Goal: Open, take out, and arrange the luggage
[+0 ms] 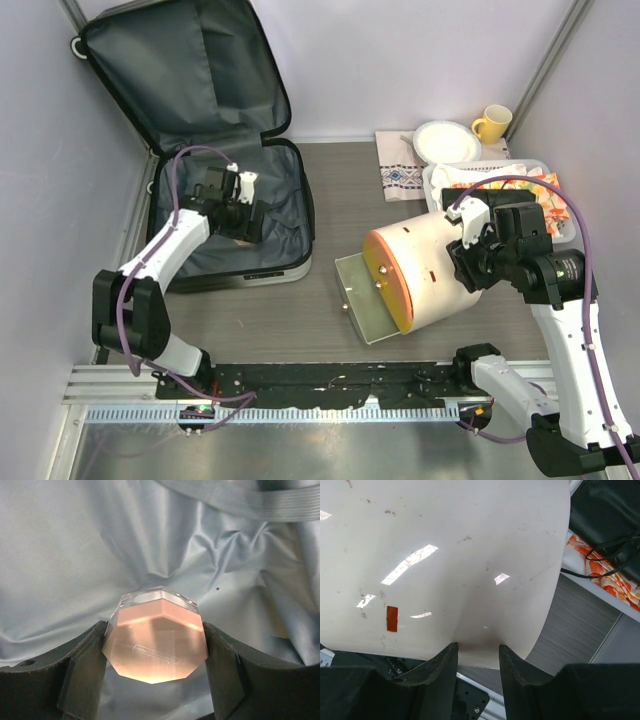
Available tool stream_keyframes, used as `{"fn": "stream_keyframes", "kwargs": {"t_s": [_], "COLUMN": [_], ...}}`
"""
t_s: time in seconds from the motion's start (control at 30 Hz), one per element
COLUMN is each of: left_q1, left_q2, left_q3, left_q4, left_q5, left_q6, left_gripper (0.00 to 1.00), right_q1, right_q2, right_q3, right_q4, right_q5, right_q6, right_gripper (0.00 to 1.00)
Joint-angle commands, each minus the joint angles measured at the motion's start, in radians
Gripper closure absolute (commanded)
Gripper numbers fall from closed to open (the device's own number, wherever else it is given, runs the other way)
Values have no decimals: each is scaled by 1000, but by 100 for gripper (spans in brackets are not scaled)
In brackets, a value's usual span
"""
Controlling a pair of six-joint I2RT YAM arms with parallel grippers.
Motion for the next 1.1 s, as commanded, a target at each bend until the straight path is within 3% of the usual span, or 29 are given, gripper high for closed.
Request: {"fn": "stream_keyframes", "kwargs": {"t_s": [0.0,0.2,0.47,0.7,1.07], "left_q1": [-30,-194,-418,-636,-750], "left_q2": [-46,-129,-244,-213,-91], "left_q3": [70,70,-69,-149,-161], "left_q4": [-11,-2,167,363,652], "left_q5": [86,183,252,172,114], "left_q6": [18,46,-28,-132,-146], "left_gripper": [61,62,63,63,63], "right_q1": [0,0,0,0,0], "right_q2": [23,23,28,39,51], "right_q3": [-13,-7,-2,5,15], "right_q4": [-168,-158,-145,-122,-95], "right_q5": [29,16,-13,-37,-60], "right_q6": [-20,-27,-10,0,22], "right_gripper": [56,56,56,56,56]}}
